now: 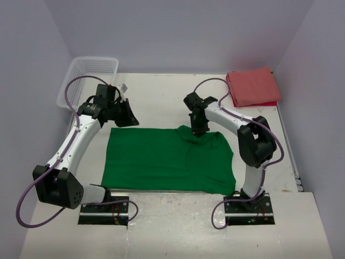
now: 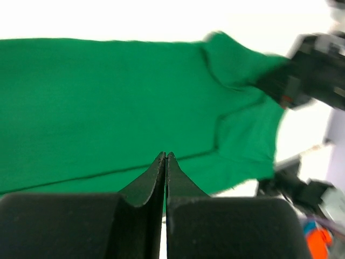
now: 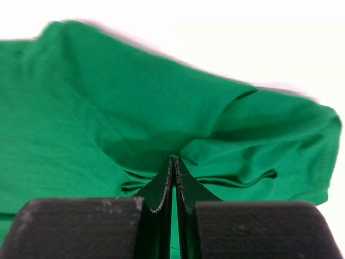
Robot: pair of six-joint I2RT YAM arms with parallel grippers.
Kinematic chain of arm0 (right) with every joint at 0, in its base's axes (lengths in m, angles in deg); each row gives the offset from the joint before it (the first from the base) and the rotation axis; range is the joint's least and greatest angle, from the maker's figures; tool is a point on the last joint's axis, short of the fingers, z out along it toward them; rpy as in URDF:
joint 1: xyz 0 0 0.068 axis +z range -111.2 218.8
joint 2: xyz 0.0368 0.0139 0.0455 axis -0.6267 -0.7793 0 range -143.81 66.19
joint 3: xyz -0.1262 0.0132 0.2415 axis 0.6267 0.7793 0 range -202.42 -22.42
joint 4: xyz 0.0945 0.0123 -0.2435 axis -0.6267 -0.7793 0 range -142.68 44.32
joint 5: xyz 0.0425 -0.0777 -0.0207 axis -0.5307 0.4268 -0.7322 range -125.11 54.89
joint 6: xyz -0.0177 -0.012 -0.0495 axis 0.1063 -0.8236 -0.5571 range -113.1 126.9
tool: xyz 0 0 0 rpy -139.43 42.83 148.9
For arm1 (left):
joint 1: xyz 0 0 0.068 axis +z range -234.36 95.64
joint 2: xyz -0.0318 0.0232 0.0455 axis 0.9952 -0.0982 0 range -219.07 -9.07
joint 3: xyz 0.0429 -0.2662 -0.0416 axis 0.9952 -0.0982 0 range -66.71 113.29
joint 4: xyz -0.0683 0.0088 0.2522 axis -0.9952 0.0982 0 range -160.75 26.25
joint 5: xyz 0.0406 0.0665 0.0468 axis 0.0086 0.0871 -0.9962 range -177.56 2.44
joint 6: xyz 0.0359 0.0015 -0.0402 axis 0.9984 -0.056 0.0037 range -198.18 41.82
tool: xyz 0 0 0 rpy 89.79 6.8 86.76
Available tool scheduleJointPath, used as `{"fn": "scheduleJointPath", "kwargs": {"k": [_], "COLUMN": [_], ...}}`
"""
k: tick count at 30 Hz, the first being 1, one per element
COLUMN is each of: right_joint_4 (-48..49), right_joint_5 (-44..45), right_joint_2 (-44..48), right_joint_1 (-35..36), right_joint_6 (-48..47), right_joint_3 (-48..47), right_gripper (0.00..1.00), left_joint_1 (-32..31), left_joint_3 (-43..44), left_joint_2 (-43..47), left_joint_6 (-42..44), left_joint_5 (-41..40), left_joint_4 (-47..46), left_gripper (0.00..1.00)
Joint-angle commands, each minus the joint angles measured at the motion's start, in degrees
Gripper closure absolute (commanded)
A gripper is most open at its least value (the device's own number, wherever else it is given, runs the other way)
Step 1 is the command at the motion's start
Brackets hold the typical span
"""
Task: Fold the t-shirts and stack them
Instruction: Grap the side of the flattened tshirt furthest away from the robot with both arms
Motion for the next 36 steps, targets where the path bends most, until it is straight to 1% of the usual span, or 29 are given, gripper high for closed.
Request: {"fn": "scheduleJointPath", "kwargs": {"k": [1, 2, 3, 4, 5, 7, 8, 9, 10, 11, 12, 17, 18, 20, 23, 28, 32, 36], "right_joint_4": [-1.40, -1.57, -1.57, -1.31, -1.14, -0.52, -0.26, -0.17, -0.43, -0.52, -0.69, 0.09, 0.36, 0.71, 0.80, 2.11, 2.73, 3.26], "right_joint_5": [4.16, 4.77, 4.95, 4.95, 5.74, 6.27, 6.71, 6.97, 6.89, 6.71, 6.71, 5.40, 5.13, 4.95, 4.95, 3.46, 2.23, 1.79], "right_joint_2": [5.01, 5.18, 5.62, 5.80, 5.97, 6.41, 6.41, 6.41, 6.07, 5.98, 5.89, 7.46, 7.64, 7.56, 7.12, 8.43, 9.40, 9.84], "right_joint_1": [0.38, 0.38, 0.47, 0.38, 0.38, 0.38, 0.38, 0.38, 0.38, 0.38, 0.38, 0.38, 0.38, 0.30, 0.38, 0.30, -0.23, -0.76], "right_joint_6": [-0.25, -0.60, -0.87, -1.74, -2.10, -3.32, -3.76, -3.94, -4.47, -4.82, -5.00, -6.67, -6.84, -7.37, -7.99, -8.08, -8.16, -7.99], "right_joint_3": [-3.74, -4.53, -4.71, -4.89, -4.98, -4.98, -5.15, -5.41, -5.85, -6.90, -7.52, -7.80, -7.62, -7.00, -6.74, -5.25, -4.28, -3.40], "right_gripper": [1.00, 1.00, 1.00, 1.00, 1.00, 1.00, 1.00, 1.00, 1.00, 1.00, 1.00, 1.00, 1.00, 1.00, 1.00, 1.00, 1.00, 1.00], "left_joint_1": [0.85, 1.90, 2.69, 3.13, 3.83, 4.54, 5.41, 6.12, 6.65, 8.65, 9.63, 14.12, 14.30, 14.74, 14.74, 14.74, 14.74, 14.83], "left_joint_3": [-0.39, -0.65, -0.74, -0.91, -0.92, 0.31, 1.79, 2.51, 3.12, 4.00, 5.66, 11.28, 12.26, 15.24, 17.27, 18.60, 18.07, 17.37], "left_joint_2": [-1.20, -3.82, -5.41, -6.73, -9.44, -11.83, -14.02, -15.34, -16.66, -19.55, -21.05, -27.91, -28.71, -31.34, -34.07, -37.58, -38.38, -38.56], "left_joint_6": [-1.96, -2.58, -2.93, -2.85, -3.20, -3.11, -3.46, -3.55, -3.46, -3.55, -3.46, -2.68, -2.41, -2.15, -2.06, -1.88, -1.71, -1.27], "left_joint_5": [-14.29, -15.70, -14.41, -13.27, -13.17, -13.60, -15.08, -17.80, -18.95, -19.23, -18.45, -21.78, -24.48, -26.60, -28.89, -32.15, -34.78, -34.87], "left_joint_4": [1.37, 2.25, 2.34, 1.56, 0.68, -0.46, -0.82, -1.00, -1.35, -0.48, -0.38, -0.39, -0.47, 1.46, 3.22, 5.68, 6.38, 5.59], "left_gripper": [1.00, 1.00, 1.00, 0.98, 0.93, 0.89, 0.81, 0.77, 0.73, 0.71, 0.71, 0.70, 0.70, 0.69, 0.70, 0.71, 0.70, 0.68]}}
